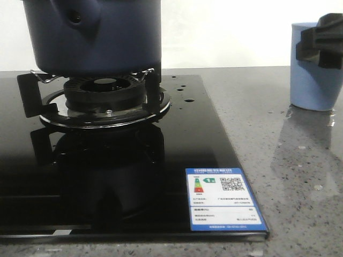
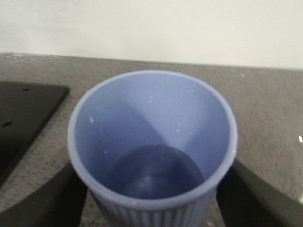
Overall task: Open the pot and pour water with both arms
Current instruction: 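Lift the cup with the right gripper and carry it over the pot, then tilt the cup with the right gripper to pour water into the pot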
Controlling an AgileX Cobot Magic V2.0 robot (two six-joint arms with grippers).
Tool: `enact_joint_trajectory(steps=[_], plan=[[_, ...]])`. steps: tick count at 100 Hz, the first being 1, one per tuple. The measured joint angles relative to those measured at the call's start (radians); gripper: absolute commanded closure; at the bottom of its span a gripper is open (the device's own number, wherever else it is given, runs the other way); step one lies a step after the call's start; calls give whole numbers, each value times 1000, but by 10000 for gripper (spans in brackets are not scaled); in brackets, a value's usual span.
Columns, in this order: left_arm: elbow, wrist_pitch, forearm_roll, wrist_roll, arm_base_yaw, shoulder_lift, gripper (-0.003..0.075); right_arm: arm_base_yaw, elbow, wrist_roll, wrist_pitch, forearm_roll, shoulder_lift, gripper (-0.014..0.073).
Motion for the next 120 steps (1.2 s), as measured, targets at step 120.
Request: enact_joint_trajectory(steps=[120], plan=[[30,-167,11,-80,0,-145,407,297,-996,2,805,-696,273,345]])
